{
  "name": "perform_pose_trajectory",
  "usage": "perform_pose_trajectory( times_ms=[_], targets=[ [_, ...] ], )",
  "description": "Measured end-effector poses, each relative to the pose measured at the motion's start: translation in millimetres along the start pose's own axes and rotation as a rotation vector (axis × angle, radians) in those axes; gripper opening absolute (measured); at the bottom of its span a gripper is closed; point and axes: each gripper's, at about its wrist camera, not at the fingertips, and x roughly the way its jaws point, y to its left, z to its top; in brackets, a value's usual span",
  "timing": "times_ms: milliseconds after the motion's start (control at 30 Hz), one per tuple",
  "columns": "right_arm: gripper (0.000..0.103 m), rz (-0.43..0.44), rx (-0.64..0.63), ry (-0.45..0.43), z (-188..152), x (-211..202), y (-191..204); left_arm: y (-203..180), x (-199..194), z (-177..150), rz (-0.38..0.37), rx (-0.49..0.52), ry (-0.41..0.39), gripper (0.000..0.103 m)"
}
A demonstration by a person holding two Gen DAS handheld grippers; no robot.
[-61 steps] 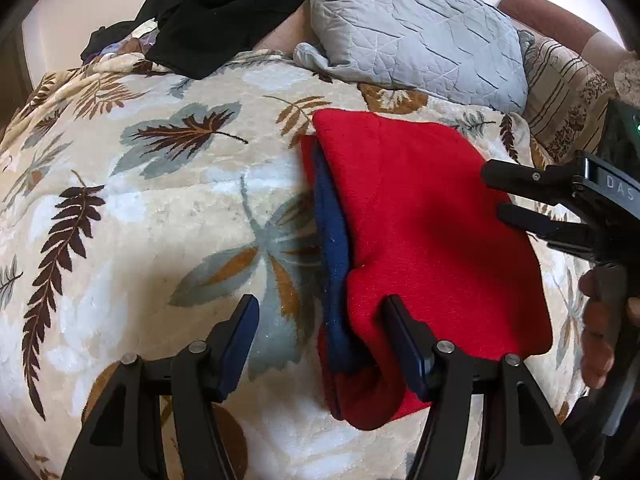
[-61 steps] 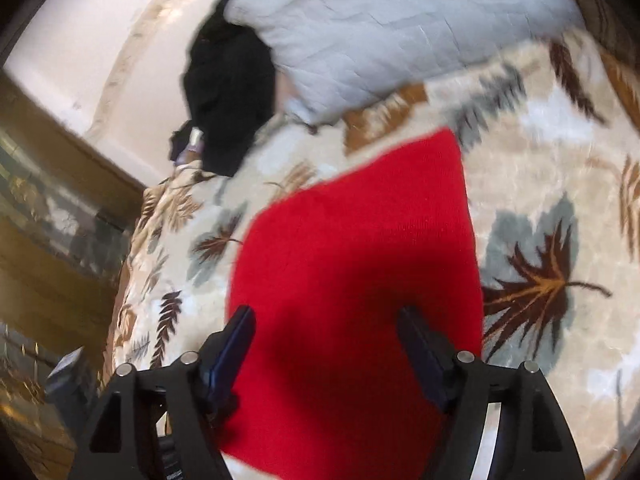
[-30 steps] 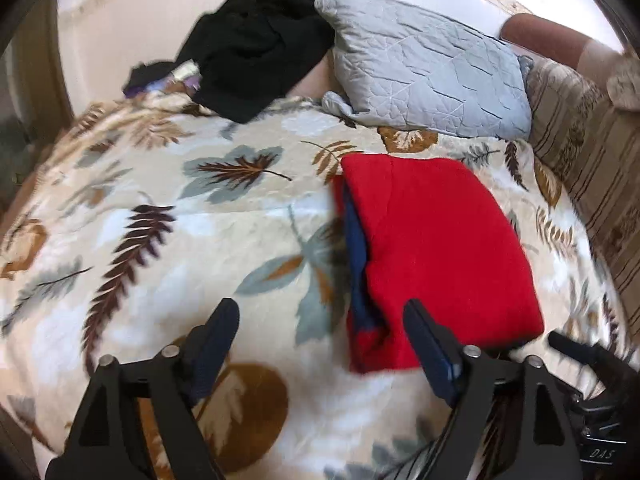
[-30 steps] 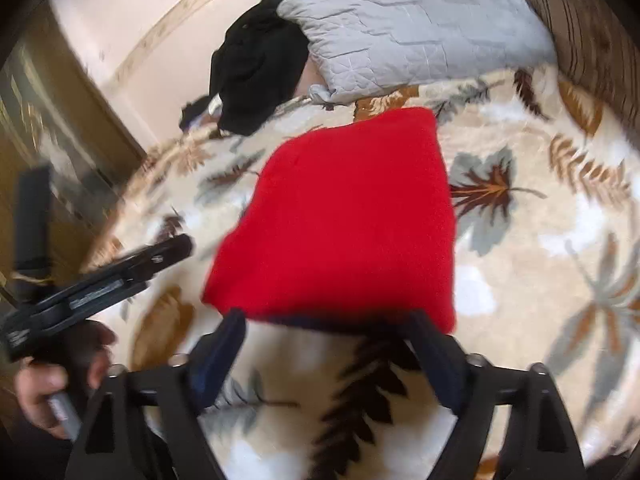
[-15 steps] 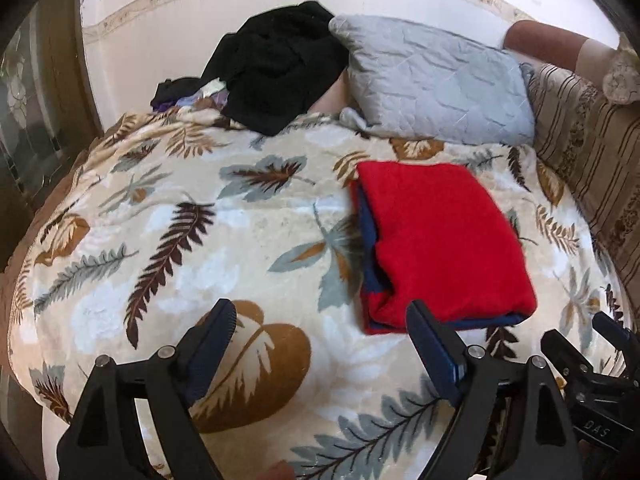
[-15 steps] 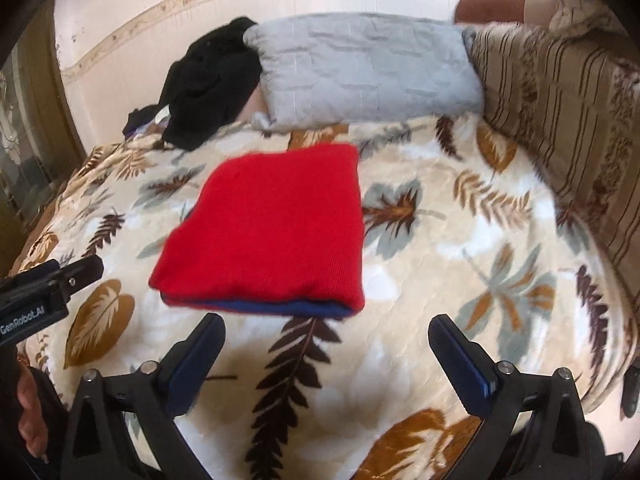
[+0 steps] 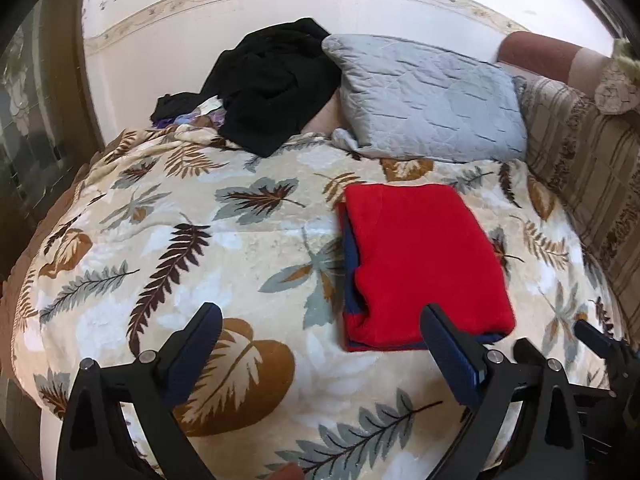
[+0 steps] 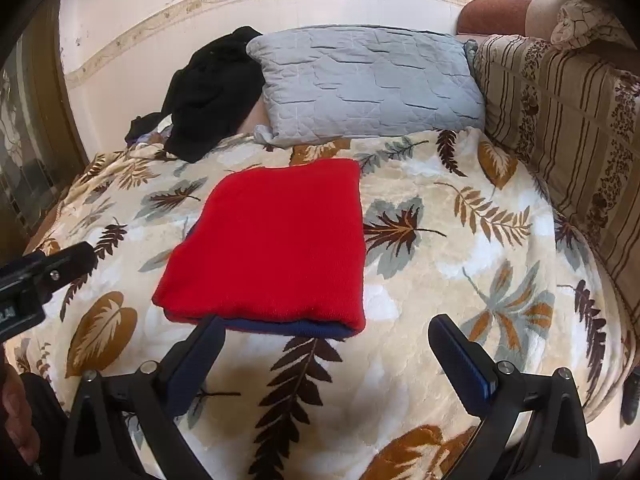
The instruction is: Fold small clothes
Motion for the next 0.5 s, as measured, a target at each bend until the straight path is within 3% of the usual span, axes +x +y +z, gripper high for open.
perform_pose_trajectory(
  times_ms=[500],
  targets=[
    [0.103,0.019,-0.026,-0.022,9.0,-1.8,6.2,-8.5,7.3,4.5,-0.007,0.018,0.015,0.099]
  ],
)
